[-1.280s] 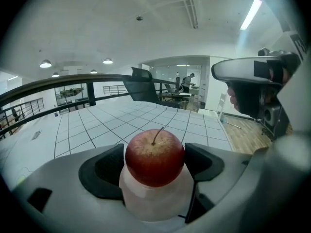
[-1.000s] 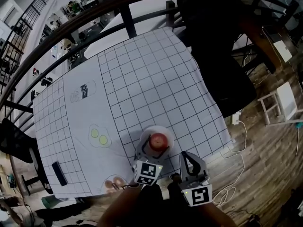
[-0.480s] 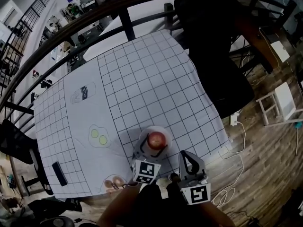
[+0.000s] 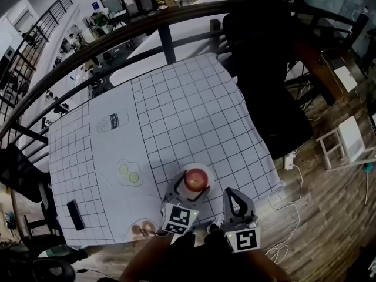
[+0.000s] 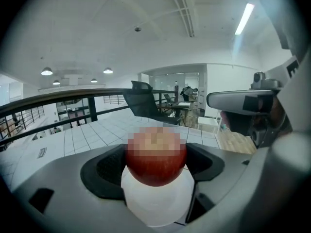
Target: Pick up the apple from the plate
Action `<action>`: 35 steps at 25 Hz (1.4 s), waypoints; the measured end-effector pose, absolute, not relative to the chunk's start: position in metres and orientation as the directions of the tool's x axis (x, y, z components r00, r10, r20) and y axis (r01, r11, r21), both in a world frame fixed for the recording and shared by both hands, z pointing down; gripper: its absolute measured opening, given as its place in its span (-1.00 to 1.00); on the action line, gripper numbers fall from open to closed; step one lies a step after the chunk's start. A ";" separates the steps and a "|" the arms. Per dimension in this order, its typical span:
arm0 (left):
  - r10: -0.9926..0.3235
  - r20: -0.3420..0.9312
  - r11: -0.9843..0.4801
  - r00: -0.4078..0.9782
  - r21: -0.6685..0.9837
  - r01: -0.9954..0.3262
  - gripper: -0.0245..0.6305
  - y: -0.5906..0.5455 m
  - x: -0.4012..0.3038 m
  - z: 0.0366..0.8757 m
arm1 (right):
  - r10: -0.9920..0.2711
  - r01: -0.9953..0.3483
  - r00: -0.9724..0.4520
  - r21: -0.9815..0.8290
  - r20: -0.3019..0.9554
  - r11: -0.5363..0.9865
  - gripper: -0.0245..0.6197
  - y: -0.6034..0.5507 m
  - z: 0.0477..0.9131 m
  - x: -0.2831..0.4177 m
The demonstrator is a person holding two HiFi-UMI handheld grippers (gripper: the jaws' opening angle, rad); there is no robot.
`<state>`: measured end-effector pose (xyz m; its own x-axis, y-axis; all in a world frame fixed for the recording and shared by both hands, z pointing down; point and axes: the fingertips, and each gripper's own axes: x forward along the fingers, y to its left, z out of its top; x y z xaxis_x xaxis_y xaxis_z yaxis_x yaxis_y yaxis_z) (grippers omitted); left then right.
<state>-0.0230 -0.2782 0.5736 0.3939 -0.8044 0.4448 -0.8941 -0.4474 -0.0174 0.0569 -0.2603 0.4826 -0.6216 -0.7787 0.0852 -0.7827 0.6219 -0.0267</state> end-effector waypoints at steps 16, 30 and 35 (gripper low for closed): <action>-0.838 0.407 -0.415 0.364 -0.042 -0.909 0.25 -0.247 -0.043 0.501 | -0.746 -0.745 -0.666 0.048 0.011 0.665 -0.85 -0.251 0.443 0.041; -0.851 0.355 -0.423 0.387 -0.026 -0.906 0.25 -0.240 -0.044 0.478 | -0.747 -0.746 -0.664 0.096 -0.034 0.659 -0.85 -0.250 0.422 0.038; -0.852 0.347 -0.427 0.392 -0.030 -0.904 0.25 -0.241 -0.044 0.475 | -0.740 -0.740 -0.670 0.110 -0.050 0.663 -0.85 -0.251 0.415 0.037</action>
<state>-0.0437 -0.2410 0.4745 0.3915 -0.8522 0.3471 -0.9036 -0.4273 -0.0300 0.0367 -0.2506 0.4150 -0.6704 -0.7403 -0.0497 -0.7404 0.6630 0.1103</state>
